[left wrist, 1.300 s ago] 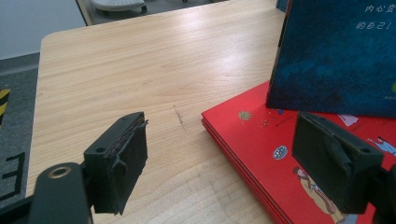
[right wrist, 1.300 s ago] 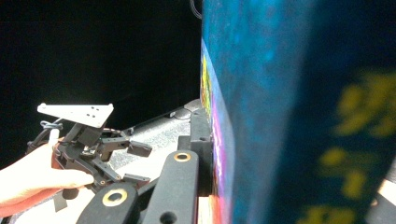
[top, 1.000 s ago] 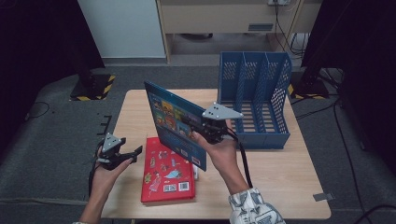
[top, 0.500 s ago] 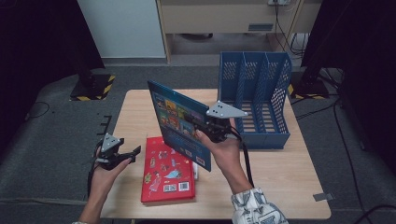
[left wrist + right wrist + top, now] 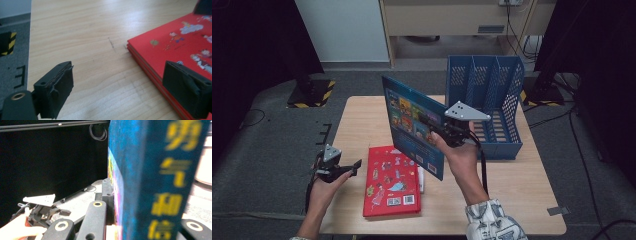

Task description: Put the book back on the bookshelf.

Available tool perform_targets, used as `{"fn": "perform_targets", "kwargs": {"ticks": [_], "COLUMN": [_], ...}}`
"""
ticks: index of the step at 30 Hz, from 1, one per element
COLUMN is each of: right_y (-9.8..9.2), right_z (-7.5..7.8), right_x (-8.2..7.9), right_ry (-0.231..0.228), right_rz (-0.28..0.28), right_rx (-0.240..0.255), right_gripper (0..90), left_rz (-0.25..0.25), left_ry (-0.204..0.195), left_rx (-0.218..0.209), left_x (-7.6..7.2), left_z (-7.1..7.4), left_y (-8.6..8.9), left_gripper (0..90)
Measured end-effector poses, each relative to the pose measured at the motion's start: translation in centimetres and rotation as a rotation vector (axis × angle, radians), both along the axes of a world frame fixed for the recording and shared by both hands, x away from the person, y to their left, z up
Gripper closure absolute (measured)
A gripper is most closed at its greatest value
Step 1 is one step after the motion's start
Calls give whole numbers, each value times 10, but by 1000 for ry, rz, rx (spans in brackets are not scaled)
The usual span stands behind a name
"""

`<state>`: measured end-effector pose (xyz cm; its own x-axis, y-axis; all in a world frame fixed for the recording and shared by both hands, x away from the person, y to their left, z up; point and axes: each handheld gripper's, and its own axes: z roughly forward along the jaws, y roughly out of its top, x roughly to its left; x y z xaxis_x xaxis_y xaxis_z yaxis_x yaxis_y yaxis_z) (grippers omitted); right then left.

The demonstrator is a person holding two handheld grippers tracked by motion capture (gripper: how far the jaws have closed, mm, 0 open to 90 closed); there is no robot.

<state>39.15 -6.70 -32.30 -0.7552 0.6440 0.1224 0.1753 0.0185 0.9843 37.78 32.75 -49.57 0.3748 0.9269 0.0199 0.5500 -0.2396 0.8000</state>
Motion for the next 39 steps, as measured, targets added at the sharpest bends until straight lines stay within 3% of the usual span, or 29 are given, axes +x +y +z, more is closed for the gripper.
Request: {"fn": "perform_targets", "kwargs": {"ticks": [21, 30, 39], "right_y": [-47, -66, -90], "right_z": [26, 41, 45], "right_x": [-2, -2, -4], "right_ry": [-15, -25, -27], "right_rz": [-128, -195, -251], "right_rx": [83, 79, 79], "right_gripper": [832, 832, 832], "left_rz": [61, 52, 53], "left_ry": [46, 52, 48], "left_rx": [9, 14, 13], "left_x": [5, 4, 4], "left_z": [-14, -15, -15], "left_y": [12, 10, 10], "left_gripper": [40, 40, 40]}}
